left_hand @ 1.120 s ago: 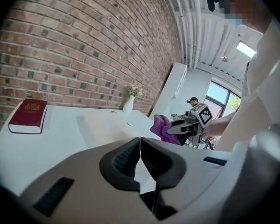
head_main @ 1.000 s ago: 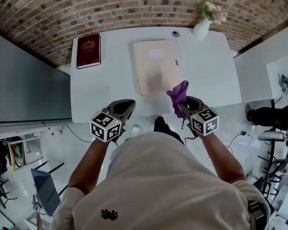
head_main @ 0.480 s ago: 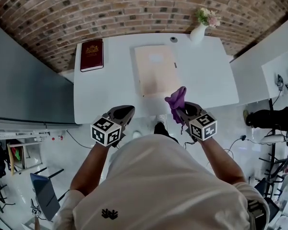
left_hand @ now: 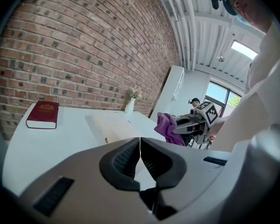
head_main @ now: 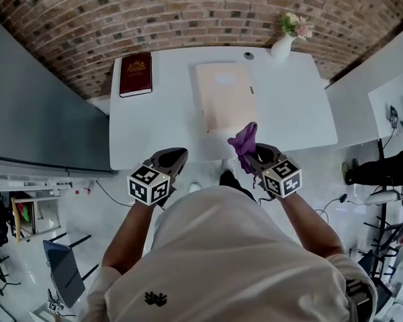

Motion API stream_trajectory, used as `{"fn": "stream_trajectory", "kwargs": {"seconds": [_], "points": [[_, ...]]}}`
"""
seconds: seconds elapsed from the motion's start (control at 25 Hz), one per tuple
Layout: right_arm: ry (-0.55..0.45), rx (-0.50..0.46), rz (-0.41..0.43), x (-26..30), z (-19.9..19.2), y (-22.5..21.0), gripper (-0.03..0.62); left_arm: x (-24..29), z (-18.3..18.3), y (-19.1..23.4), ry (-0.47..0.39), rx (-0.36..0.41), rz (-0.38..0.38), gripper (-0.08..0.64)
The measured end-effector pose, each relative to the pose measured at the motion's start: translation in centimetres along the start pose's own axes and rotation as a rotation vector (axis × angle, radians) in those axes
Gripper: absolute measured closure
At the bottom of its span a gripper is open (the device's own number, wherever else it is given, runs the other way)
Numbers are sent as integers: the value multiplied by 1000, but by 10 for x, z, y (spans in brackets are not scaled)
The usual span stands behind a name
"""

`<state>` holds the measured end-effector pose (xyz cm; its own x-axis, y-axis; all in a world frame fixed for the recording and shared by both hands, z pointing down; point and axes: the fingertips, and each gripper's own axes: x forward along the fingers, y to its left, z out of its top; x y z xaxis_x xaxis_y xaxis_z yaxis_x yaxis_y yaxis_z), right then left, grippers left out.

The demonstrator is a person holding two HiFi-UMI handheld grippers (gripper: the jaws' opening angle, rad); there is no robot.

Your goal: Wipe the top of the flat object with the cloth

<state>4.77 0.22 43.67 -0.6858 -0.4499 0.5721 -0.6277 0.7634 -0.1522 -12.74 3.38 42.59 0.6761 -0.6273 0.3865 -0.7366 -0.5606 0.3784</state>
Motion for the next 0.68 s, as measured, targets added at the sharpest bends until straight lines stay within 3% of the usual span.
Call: {"fn": "stream_trajectory", "kwargs": {"seconds": [0.68], "points": [[95, -49, 8, 10, -9, 29, 476, -7, -26, 20, 13, 36, -6, 535]]}}
